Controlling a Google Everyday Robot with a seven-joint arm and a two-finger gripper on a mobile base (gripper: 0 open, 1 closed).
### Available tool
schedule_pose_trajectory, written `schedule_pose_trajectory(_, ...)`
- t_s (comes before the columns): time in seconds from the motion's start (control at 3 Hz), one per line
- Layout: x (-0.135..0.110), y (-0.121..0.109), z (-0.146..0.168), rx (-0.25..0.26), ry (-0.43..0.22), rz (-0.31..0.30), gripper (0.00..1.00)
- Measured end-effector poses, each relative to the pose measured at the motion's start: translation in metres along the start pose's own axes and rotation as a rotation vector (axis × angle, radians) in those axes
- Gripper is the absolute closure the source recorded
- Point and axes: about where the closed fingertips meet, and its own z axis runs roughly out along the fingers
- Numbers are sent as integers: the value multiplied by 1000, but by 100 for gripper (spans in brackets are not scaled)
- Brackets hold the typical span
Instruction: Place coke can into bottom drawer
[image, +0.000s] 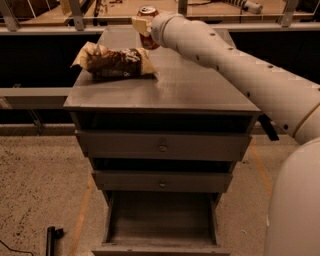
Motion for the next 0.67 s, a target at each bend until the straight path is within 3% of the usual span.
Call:
schedule_pose_trajectory(0.33, -15, 0, -21, 17, 37, 47, 100)
schedule_pose_trajectory(0.67, -35, 2, -68, 52, 88, 132, 100)
